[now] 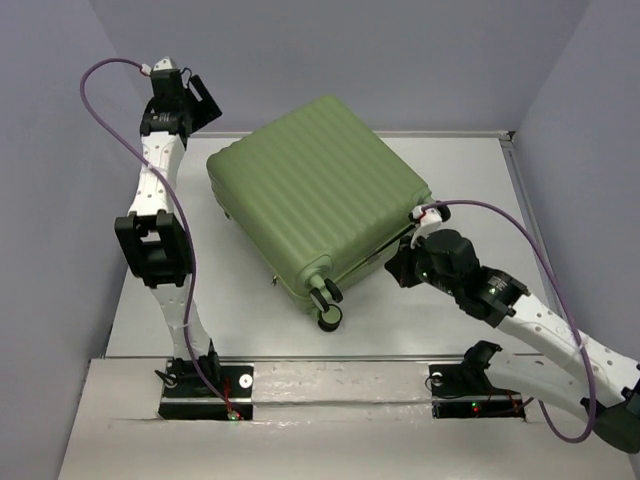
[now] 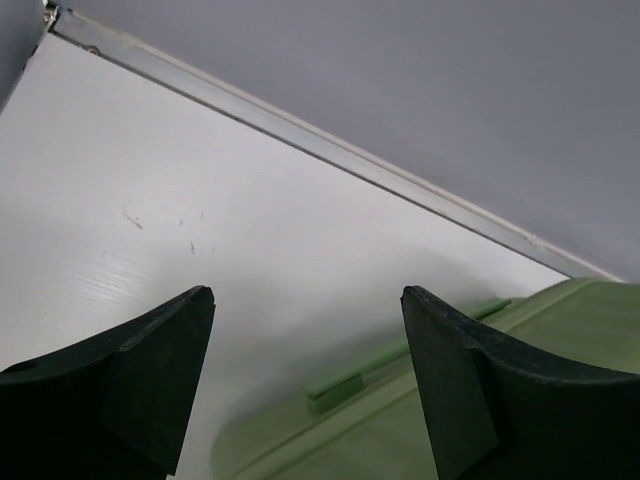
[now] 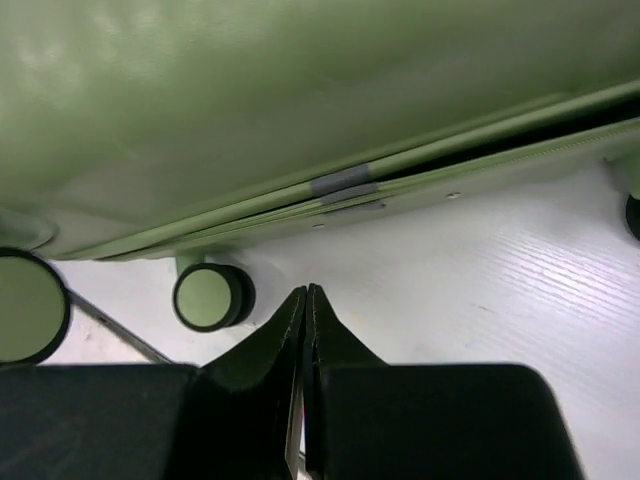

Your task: Pack the luggage

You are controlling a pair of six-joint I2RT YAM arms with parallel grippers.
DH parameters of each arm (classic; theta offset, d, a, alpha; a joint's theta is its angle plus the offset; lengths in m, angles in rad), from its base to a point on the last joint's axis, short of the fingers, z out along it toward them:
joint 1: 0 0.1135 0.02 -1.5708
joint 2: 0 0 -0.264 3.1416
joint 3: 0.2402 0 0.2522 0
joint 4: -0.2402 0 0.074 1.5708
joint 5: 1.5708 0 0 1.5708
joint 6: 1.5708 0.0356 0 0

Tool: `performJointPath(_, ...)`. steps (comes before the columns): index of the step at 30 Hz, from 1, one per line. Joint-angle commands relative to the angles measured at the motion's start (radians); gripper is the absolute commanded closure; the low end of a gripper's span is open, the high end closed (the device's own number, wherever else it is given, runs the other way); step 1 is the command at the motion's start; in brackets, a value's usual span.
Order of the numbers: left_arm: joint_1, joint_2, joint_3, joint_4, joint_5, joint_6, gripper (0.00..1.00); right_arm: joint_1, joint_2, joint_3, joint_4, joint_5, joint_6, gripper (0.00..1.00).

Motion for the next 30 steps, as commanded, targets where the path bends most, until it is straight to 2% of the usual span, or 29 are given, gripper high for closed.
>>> performJointPath(1,0.018,0.104,0.208,-0.101,0.105,0.041,0.13,0.006,0.128,-0.002,0.008,0.144,0.056,0.93)
performJointPath(4,0.016,0.194,0.286,-0.129,0.143,0.048,0.15,-0.02,0.228,0.024,0.051,0.286,0.063,0.93)
performJointPath(10,0.007,0.244,0.251,-0.123,0.128,0.086,0.2,-0.205,0.328,0.07,0.162,0.216,0.017,0.93)
performJointPath(13,-0.025,0.245,0.168,-0.094,0.176,0.087,0.2,-0.284,0.411,0.105,0.234,0.163,-0.004,0.93)
performJointPath(16,-0.076,0.224,0.061,-0.063,0.191,0.104,0.2,-0.304,0.498,0.144,0.332,0.147,-0.016,0.93)
performJointPath(17,-0.085,0.207,-0.023,-0.048,0.197,0.104,0.2,-0.304,0.517,0.153,0.35,0.135,-0.017,0.93)
performJointPath(18,-0.094,0.192,-0.024,-0.033,0.202,0.104,0.2,-0.304,0.536,0.164,0.372,0.124,-0.018,0.93)
performJointPath(20,-0.105,0.108,-0.181,0.041,0.206,0.078,0.21,-0.313,0.601,0.194,0.415,0.069,-0.015,0.93)
performJointPath(21,-0.117,0.076,-0.312,0.071,0.214,0.069,0.22,-0.322,0.628,0.213,0.456,0.022,-0.006,0.93)
performJointPath(23,-0.122,-0.02,-0.408,0.086,0.159,0.071,0.22,-0.331,0.705,0.286,0.473,-0.04,0.003,0.93)
performJointPath(25,-0.122,-0.102,-0.581,0.108,0.143,0.072,0.23,-0.331,0.748,0.335,0.527,-0.135,0.014,0.93)
performJointPath(26,-0.122,-0.194,-0.638,0.131,0.136,0.065,0.23,-0.331,0.797,0.398,0.54,-0.161,0.02,0.93)
performJointPath(27,-0.125,-0.248,-0.777,0.159,0.142,0.054,0.23,-0.331,0.826,0.441,0.547,-0.222,0.026,0.93)
performJointPath(28,-0.128,-0.356,-0.85,0.187,0.151,0.04,0.23,-0.331,0.857,0.485,0.544,-0.256,0.031,0.93)
performJointPath(30,-0.142,-0.463,-1.024,0.225,0.171,0.015,0.23,-0.331,0.96,0.634,0.53,-0.377,0.051,0.93)
